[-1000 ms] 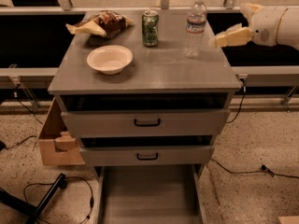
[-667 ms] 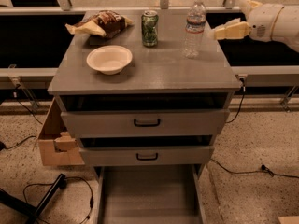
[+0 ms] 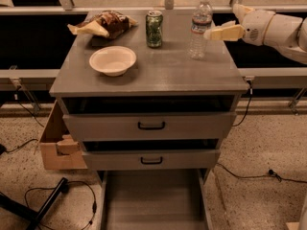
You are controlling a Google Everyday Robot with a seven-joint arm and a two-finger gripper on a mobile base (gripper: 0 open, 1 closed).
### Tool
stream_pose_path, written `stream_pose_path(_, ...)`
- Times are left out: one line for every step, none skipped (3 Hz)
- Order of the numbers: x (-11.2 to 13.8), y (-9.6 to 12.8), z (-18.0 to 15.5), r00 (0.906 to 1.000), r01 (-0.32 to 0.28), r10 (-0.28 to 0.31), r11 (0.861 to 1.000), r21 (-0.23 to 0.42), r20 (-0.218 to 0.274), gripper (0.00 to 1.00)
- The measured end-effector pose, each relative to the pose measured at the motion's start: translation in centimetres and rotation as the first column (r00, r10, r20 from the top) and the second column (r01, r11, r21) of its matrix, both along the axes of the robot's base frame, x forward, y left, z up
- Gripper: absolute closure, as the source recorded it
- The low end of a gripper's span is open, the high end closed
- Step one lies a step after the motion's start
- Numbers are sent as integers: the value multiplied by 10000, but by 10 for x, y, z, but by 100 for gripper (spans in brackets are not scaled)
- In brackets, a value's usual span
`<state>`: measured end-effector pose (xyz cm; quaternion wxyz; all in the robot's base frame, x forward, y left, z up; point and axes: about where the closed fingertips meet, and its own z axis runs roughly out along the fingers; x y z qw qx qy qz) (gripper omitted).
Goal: Place water bottle into bottom drawer
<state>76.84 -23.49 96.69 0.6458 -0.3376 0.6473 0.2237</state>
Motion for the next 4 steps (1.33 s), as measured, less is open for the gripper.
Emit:
stream_pose_path(16, 5, -7, 9999, -105, 103, 9994, 345, 67, 0)
stream_pose_path(31, 9, -12, 9998, -222, 221, 9982, 563, 36, 0)
stream_pose_path(42, 14, -15, 9993, -367, 371, 9970, 680, -41, 0)
stream_pose_path(46, 22, -18, 9982, -567, 577, 9961, 669, -134, 14)
